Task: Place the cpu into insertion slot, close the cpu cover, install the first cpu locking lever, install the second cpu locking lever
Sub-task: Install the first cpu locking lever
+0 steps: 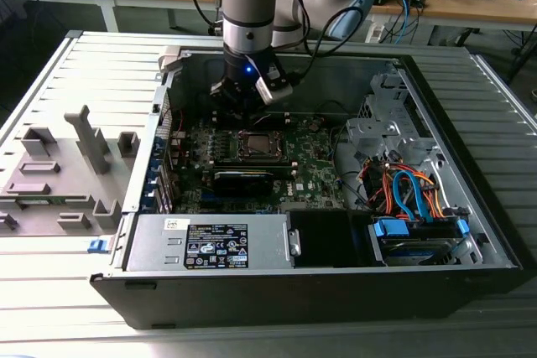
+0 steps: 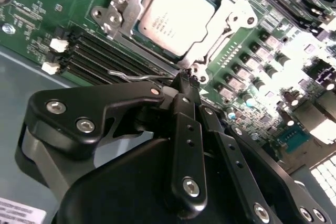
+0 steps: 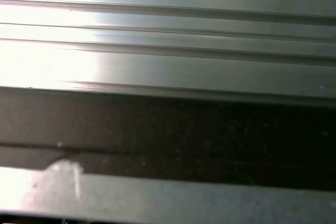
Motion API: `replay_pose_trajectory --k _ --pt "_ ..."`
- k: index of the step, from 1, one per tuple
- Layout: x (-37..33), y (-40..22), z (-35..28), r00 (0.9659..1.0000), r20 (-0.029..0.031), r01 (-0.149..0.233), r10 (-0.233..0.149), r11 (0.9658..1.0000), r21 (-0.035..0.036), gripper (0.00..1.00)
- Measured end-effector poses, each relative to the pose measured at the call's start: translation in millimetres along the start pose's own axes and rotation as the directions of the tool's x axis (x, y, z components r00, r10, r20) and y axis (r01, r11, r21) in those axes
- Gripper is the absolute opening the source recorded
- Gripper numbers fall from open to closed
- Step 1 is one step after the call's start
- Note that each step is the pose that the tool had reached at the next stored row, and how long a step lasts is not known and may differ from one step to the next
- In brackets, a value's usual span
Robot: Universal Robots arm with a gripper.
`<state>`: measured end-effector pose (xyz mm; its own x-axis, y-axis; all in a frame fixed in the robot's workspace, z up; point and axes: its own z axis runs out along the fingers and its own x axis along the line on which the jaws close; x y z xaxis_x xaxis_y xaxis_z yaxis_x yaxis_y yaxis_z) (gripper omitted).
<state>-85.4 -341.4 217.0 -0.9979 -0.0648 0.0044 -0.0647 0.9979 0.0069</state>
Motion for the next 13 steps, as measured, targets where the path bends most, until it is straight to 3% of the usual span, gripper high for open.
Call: replay_pose_trajectory --k 3,8,13 --pt "-5.6 0.2 0.3 1.0000 -0.0001 0.001 -0.001 1.0000 0.0006 0.11" --pt "-7.5 1.8 1.2 0.9995 -0.0003 0.030 -0.030 0.9995 0.0009 0.11" --pt "-12.2 4.5 4.5 0.9994 -0.0006 0.034 -0.034 0.9994 0.0039 0.11"
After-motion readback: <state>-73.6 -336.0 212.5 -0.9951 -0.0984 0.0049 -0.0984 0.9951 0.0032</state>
